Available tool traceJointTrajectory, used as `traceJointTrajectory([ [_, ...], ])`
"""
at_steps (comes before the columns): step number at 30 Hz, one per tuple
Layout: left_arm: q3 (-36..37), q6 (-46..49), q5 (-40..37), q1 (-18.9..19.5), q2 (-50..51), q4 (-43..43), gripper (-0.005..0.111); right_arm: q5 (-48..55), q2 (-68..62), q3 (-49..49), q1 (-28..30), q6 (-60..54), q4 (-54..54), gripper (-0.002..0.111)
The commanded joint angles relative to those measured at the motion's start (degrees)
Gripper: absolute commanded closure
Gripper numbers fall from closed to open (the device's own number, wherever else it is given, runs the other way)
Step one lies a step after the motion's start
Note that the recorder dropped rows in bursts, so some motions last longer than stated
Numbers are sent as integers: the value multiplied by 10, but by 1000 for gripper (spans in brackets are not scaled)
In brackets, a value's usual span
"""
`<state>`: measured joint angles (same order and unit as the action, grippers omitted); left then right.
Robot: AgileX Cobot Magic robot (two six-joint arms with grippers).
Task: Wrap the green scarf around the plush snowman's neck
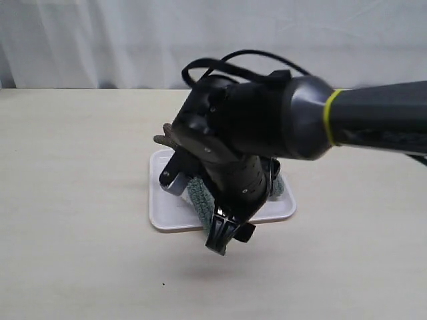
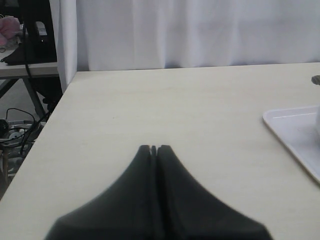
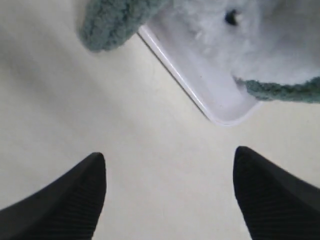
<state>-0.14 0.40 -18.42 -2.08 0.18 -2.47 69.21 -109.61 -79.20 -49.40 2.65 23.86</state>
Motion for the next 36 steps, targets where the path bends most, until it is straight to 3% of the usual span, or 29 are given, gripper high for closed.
traceJointTrajectory([
  [1, 1, -1, 7, 1, -2, 0, 107, -13, 74, -1, -1, -2, -10, 41],
  [3, 1, -1, 7, 1, -2, 0, 107, -91, 109, -1, -1, 17, -9, 41],
  [6, 1, -1, 7, 1, -2, 0, 107, -237, 162, -1, -1, 77, -8, 52],
  [10, 1, -1, 7, 1, -2, 0, 107, -423, 201, -1, -1, 146, -6, 76],
  [13, 1, -1, 7, 1, -2, 0, 107, -471, 203, -1, -1, 146, -6, 95],
  [16, 1, -1, 7, 1, -2, 0, 107, -389, 177, -30, 11, 171, -5, 104],
  [17, 1, -1, 7, 1, -2, 0, 107, -253, 138, -99, 25, 173, -1, 104],
  [18, 1, -1, 7, 1, -2, 0, 107, -198, 119, -133, 30, 169, 7, 104],
  [19, 1, -1, 7, 1, -2, 0, 107, -77, 73, -219, 35, 147, 12, 104],
  [21, 1, -1, 7, 1, -2, 0, 107, 8, 15, -334, 35, 107, -11, 104],
  [25, 1, -1, 7, 1, -2, 0, 107, 8, -90, -446, 34, 67, -56, 104],
  [36, 1, -1, 7, 1, -2, 0, 107, 8, -168, -450, 34, 81, -6, 104],
])
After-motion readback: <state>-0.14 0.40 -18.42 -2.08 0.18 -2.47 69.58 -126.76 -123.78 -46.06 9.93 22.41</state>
